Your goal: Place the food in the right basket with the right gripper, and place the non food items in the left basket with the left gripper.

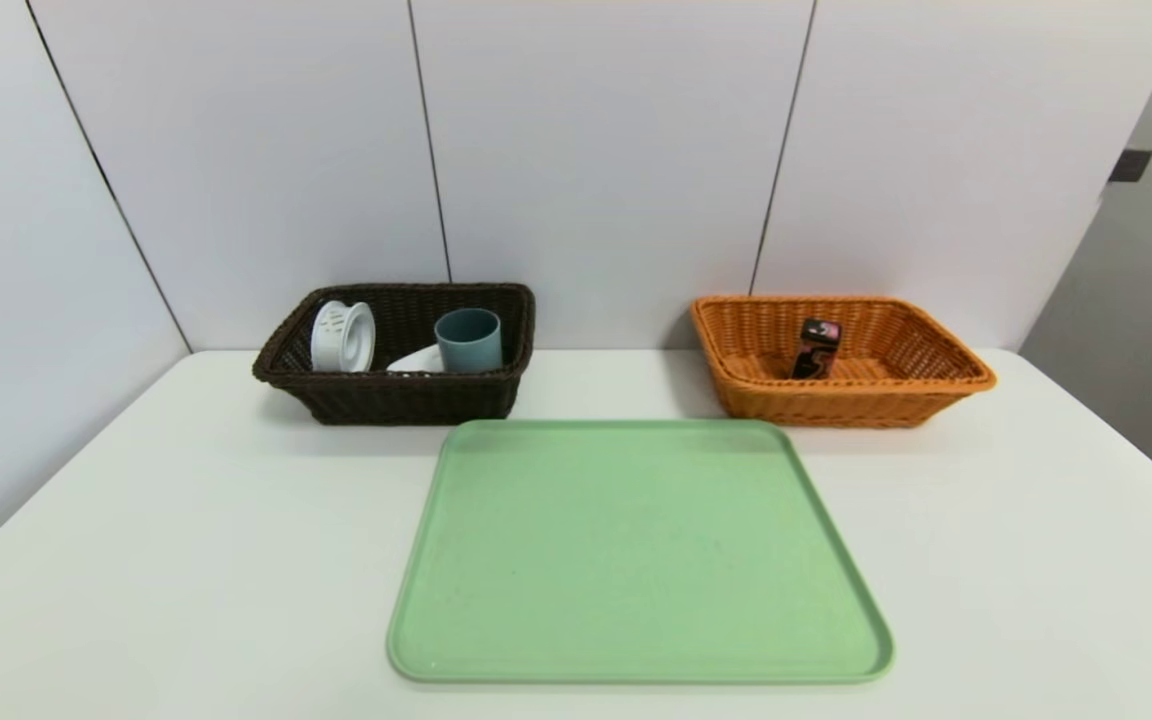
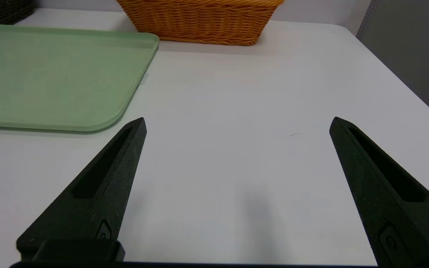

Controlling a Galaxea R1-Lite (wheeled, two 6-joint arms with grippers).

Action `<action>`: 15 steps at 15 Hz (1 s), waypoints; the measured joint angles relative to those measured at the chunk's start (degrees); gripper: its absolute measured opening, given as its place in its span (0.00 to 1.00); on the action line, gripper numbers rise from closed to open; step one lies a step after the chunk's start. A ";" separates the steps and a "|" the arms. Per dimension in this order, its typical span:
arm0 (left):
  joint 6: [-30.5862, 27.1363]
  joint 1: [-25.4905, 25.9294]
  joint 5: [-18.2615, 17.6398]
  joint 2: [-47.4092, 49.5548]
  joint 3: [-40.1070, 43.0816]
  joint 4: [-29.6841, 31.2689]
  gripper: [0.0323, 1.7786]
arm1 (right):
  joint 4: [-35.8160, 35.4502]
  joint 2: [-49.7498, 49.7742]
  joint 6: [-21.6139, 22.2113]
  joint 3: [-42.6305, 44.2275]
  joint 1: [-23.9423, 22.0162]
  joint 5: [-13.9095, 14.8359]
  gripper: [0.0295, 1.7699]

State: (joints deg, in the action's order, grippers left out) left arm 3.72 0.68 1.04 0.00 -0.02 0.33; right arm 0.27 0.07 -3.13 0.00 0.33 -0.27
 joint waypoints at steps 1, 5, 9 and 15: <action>0.00 0.00 0.00 0.00 0.02 0.00 0.95 | 0.06 0.00 0.09 0.00 0.00 0.05 0.96; 0.02 0.00 -0.02 0.00 0.02 0.00 0.95 | 0.09 0.00 0.39 0.00 0.00 -0.09 0.96; 0.02 0.00 -0.02 0.00 0.02 -0.02 0.95 | 0.00 0.00 -0.15 0.00 0.00 -0.26 0.96; 0.00 0.00 -0.02 0.00 0.02 0.00 0.95 | -0.27 0.00 -0.24 0.00 0.00 0.32 0.96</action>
State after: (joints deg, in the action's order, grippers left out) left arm 3.72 0.68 1.01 0.00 0.00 0.33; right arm 0.00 0.07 -3.38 0.00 0.33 0.05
